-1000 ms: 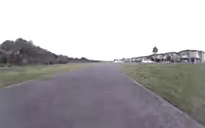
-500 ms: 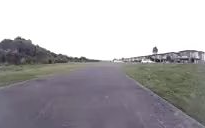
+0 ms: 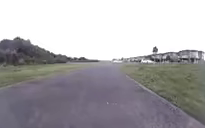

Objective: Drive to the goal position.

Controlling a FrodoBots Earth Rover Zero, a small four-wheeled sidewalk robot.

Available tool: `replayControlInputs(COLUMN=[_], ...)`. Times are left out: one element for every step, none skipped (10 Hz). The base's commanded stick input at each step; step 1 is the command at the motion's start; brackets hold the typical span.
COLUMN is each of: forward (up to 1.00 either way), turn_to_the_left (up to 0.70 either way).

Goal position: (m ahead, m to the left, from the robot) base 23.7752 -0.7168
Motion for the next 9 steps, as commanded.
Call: replayControlInputs(forward=[0.70, 0.70, 0.70, 0.70, 0.70, 0.70, 0.70, 0.70, 0.70], turn_to_the_left=[-0.08, 0.00, 0.00, 0.00, 0.00, 0.00, 0.00, 0.00, 0.00])
